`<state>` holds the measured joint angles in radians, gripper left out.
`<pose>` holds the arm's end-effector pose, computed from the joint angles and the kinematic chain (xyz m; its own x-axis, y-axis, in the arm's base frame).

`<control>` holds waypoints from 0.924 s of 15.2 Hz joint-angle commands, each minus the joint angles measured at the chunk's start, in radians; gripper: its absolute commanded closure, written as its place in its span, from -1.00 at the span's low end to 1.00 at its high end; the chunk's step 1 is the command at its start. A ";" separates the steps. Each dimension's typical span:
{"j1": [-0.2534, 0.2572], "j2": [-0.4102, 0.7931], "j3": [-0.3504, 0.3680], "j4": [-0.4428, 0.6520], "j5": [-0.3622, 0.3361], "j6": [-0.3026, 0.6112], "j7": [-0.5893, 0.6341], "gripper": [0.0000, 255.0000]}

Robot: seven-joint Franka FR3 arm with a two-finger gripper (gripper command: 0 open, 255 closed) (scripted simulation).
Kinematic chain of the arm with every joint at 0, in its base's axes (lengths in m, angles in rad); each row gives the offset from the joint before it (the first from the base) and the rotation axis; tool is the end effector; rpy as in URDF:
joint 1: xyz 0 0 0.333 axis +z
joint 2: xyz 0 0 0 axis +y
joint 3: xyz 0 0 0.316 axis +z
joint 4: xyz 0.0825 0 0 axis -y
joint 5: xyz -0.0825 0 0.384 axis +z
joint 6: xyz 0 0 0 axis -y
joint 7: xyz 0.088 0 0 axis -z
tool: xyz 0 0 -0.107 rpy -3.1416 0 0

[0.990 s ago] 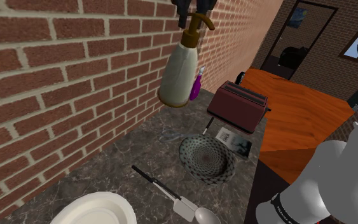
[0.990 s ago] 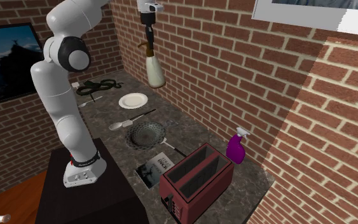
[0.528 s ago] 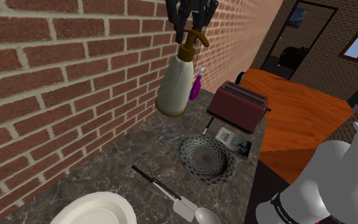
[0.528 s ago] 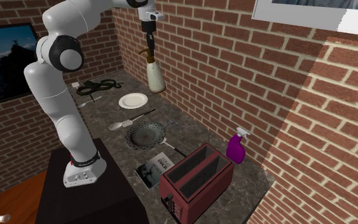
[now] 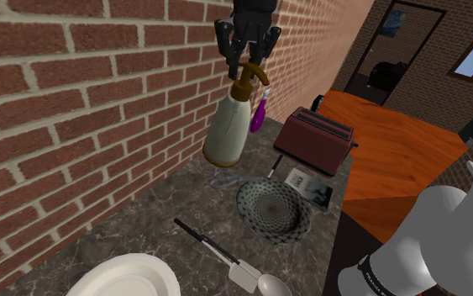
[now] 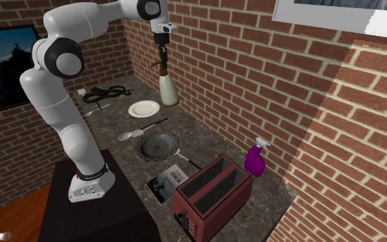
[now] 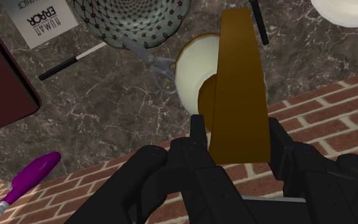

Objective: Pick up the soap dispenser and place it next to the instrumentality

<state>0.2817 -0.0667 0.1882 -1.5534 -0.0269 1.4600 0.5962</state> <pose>0.4655 0.2372 0.6584 0.9916 -0.1291 -0.0009 -0.1290 -0.9905 0.0481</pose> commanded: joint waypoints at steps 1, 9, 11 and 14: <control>0.000 -0.011 -0.001 -0.041 0.002 0.031 0.000 1.00; -0.001 -0.040 -0.003 -0.184 0.007 0.145 -0.001 1.00; -0.001 -0.045 -0.003 -0.216 0.008 0.173 0.000 1.00; -0.001 -0.050 -0.003 -0.262 0.009 0.214 0.000 1.00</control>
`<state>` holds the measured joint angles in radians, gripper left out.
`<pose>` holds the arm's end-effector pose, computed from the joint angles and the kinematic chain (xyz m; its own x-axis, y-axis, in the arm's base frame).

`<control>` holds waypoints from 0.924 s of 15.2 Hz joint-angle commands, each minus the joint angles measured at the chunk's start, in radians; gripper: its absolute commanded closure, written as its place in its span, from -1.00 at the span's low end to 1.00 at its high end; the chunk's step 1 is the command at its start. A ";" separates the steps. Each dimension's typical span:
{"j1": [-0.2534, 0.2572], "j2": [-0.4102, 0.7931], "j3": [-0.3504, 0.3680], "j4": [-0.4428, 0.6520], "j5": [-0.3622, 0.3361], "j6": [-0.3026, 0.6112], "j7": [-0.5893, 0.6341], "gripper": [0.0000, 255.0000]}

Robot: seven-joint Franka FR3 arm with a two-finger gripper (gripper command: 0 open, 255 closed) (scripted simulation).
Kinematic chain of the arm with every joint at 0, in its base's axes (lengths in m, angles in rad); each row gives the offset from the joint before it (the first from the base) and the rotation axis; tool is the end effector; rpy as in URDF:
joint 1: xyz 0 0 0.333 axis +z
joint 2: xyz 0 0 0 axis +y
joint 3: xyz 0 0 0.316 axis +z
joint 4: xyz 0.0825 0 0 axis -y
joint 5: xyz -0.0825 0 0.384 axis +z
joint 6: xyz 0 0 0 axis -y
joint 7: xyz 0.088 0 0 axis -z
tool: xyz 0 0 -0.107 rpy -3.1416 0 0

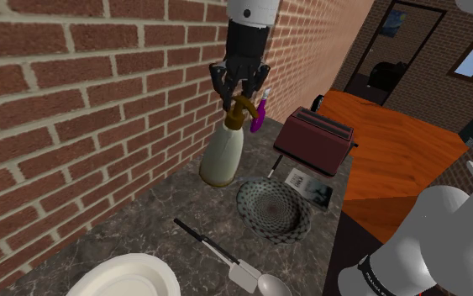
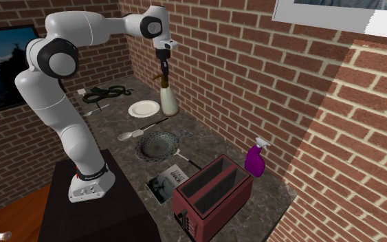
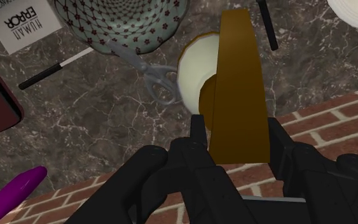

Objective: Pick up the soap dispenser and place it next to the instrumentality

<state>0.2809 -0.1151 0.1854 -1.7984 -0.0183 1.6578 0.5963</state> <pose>0.4652 0.2374 0.5850 0.9916 -0.1293 -0.0007 -0.1291 -0.9905 0.0480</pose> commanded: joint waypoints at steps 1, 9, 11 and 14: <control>0.000 -0.003 0.000 -0.032 0.000 0.030 0.000 1.00; 0.001 -0.005 0.000 -0.142 0.001 0.138 0.003 1.00; 0.001 -0.003 0.001 -0.167 0.000 0.164 0.004 1.00; 0.001 0.001 0.001 -0.202 -0.001 0.204 0.006 1.00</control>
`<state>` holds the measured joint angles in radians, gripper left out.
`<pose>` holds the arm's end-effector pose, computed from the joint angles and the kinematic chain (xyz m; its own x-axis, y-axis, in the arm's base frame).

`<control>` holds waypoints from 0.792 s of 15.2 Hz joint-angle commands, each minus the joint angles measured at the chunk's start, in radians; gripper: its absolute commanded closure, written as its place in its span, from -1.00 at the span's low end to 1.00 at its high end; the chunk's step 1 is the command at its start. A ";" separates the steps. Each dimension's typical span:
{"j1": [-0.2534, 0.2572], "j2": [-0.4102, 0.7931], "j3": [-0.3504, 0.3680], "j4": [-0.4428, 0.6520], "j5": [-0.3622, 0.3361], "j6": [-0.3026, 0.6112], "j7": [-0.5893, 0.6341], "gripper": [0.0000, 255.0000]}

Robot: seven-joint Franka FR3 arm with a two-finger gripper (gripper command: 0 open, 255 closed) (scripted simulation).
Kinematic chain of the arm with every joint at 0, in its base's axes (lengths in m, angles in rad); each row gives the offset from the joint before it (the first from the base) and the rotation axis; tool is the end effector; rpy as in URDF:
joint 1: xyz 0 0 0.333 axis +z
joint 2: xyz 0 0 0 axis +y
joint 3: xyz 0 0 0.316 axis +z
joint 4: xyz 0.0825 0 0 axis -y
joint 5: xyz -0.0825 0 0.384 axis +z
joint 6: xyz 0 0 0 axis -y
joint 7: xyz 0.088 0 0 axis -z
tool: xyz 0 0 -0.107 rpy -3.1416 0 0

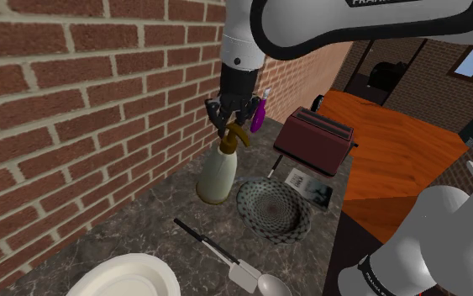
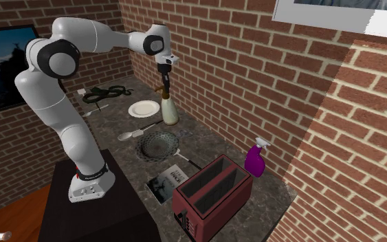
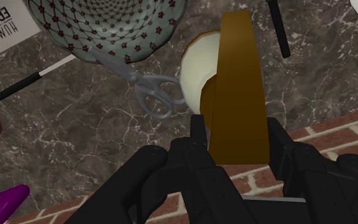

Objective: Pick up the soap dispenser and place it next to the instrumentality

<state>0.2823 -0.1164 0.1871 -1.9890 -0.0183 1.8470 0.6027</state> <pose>0.4648 0.2377 0.5108 0.9916 -0.1293 -0.0007 -0.1291 -0.9905 0.0479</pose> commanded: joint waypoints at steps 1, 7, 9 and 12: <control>0.000 0.004 0.000 -0.023 -0.001 0.028 0.000 1.00; 0.000 0.020 0.001 -0.088 -0.005 0.108 0.005 1.00; 0.000 0.027 0.002 -0.107 -0.006 0.135 0.007 1.00; 0.000 0.039 0.002 -0.135 -0.009 0.174 0.011 1.00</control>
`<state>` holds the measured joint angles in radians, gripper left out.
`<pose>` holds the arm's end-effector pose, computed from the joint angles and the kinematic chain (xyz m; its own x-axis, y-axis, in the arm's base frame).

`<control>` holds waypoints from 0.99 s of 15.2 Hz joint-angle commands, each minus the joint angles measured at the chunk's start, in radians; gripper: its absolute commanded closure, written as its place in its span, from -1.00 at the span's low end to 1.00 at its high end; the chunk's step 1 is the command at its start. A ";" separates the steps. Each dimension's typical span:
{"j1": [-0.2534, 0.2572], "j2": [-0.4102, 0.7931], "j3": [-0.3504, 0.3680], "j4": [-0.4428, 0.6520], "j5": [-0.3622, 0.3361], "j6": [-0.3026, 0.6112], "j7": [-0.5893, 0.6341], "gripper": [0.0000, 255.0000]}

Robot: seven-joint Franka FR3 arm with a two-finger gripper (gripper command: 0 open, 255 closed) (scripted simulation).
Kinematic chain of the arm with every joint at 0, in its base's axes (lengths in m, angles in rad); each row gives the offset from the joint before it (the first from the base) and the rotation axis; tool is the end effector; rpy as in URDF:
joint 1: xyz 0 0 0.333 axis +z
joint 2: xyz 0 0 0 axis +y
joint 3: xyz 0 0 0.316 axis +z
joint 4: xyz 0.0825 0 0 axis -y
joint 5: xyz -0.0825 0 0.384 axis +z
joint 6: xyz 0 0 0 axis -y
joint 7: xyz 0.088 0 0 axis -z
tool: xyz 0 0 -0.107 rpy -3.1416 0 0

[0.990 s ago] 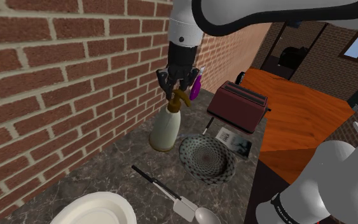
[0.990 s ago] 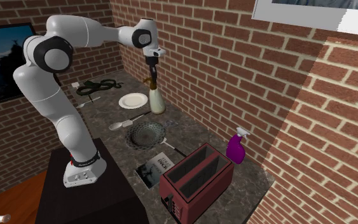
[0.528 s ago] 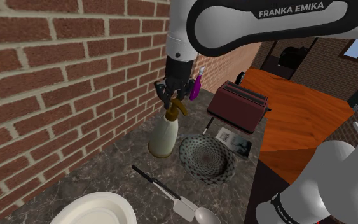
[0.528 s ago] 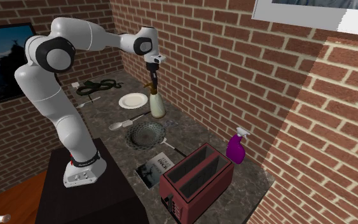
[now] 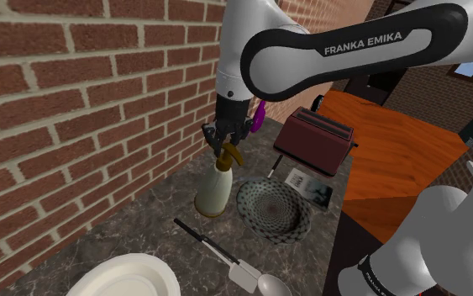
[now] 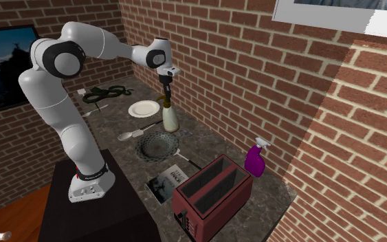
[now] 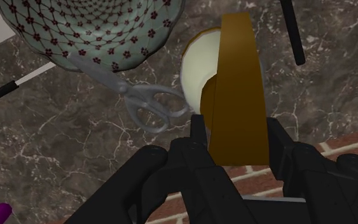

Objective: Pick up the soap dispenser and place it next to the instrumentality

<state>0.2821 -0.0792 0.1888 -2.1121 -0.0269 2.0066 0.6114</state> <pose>0.4662 0.2371 0.4472 0.9916 -0.1292 -0.0006 -0.1291 -0.9905 0.0479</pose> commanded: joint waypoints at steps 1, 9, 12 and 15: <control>0.001 0.006 0.001 -0.021 -0.002 0.028 0.003 1.00; 0.001 0.006 0.001 -0.021 -0.002 0.029 0.003 1.00; 0.001 0.007 0.001 -0.022 -0.002 0.029 0.003 -1.00; 0.001 0.006 0.001 -0.021 -0.002 0.029 0.003 -1.00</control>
<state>0.2828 -0.0729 0.1897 -2.1337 -0.0285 2.0354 0.6145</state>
